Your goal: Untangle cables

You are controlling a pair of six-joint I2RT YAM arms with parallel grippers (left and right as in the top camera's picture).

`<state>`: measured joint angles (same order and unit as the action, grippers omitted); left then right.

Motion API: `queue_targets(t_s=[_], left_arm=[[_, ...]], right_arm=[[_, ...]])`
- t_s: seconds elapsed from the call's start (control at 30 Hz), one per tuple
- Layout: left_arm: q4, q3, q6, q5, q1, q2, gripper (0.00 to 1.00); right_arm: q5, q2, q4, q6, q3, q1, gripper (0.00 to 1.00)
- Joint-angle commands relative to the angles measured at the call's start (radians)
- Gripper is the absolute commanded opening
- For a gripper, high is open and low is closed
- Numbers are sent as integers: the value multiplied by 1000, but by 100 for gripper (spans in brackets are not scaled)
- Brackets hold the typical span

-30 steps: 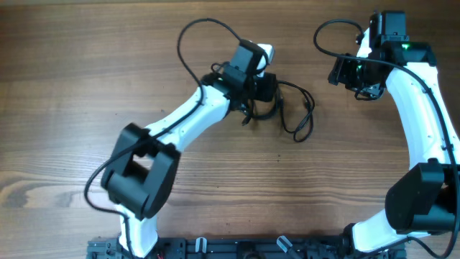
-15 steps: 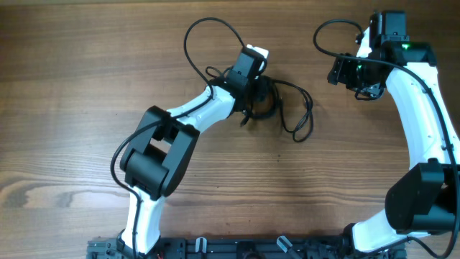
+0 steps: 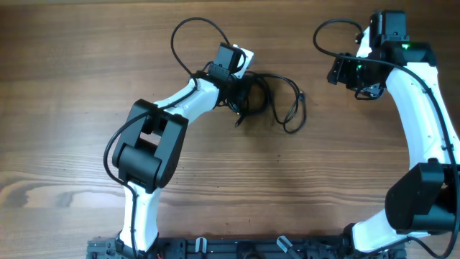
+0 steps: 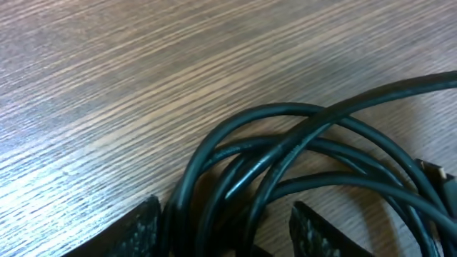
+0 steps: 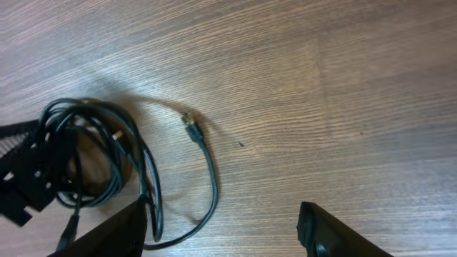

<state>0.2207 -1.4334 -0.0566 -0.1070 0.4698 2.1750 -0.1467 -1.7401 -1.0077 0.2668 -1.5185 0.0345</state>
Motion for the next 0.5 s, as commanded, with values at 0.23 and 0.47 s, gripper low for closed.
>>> queue_targets(t_s=[0.23,0.47], left_arm=[[43,6,-18,-87,22,12,45],[45,6,48,-87,68,8,4]], right_arm=[[-118,-5,12,-84,2,2,70],[-156,-5,4,-89,2,2,70]])
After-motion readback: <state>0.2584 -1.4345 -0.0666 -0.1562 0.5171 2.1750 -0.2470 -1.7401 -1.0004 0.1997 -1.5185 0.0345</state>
